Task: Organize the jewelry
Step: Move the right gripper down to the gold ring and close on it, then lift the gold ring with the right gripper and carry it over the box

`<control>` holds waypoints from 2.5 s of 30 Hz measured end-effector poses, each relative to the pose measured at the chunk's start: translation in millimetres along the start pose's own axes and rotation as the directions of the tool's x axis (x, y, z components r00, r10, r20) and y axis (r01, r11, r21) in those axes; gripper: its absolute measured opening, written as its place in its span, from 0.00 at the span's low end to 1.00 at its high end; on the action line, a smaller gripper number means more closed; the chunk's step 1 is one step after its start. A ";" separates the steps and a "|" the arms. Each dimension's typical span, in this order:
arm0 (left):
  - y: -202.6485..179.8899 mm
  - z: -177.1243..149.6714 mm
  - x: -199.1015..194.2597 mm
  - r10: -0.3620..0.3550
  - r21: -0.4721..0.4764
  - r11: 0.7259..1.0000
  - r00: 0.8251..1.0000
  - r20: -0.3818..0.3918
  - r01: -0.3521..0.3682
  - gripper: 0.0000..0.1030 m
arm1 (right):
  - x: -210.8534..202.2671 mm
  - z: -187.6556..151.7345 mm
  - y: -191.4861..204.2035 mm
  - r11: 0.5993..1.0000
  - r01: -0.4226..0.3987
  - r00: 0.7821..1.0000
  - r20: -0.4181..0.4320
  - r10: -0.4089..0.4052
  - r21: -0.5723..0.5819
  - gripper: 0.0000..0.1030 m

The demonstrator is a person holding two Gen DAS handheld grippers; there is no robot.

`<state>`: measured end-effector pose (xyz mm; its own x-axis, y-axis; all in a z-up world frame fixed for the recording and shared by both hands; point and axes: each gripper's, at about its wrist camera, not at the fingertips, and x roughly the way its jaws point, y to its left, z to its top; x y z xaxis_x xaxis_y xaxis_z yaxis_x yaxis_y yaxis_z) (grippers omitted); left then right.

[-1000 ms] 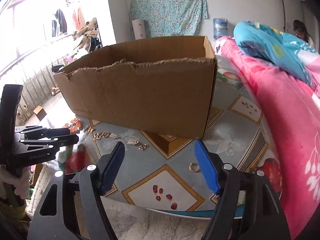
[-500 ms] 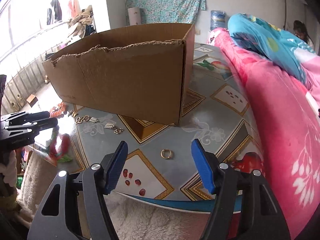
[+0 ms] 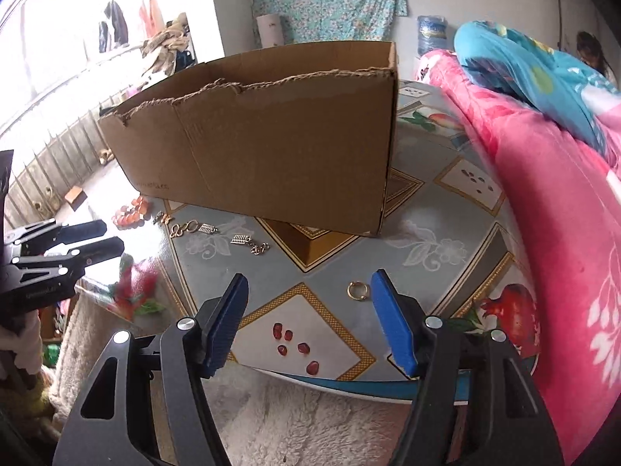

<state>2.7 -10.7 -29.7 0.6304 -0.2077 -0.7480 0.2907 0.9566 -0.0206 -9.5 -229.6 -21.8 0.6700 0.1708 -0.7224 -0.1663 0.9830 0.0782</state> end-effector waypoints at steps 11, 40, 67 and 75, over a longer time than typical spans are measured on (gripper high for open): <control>-11.4 7.4 7.6 -0.051 0.099 0.994 0.999 0.005 0.050 0.29 | -7.1 -4.2 -17.3 0.992 -0.043 0.997 0.070 0.035 0.117 0.62; -5.3 36.0 43.0 -0.075 0.197 0.977 0.996 -0.053 0.084 0.00 | 12.4 2.9 -30.4 0.985 -0.092 0.994 0.068 0.083 0.145 0.62; -1.6 17.8 -2.3 -0.215 0.028 0.976 0.973 0.077 0.214 0.00 | 11.2 -7.2 -23.5 0.997 0.055 0.997 -0.054 -0.052 0.047 0.27; -5.2 19.6 3.8 -0.232 0.034 0.973 0.970 0.072 0.230 0.00 | 18.9 -2.3 -17.9 0.998 0.043 0.999 -0.023 -0.042 0.038 0.10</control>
<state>17.7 -20.4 -19.4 0.5960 -0.4382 -0.6728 0.4520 0.8757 -0.1699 4.4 -244.1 -38.5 0.6598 0.1279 -0.7405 -0.1098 0.9912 0.0734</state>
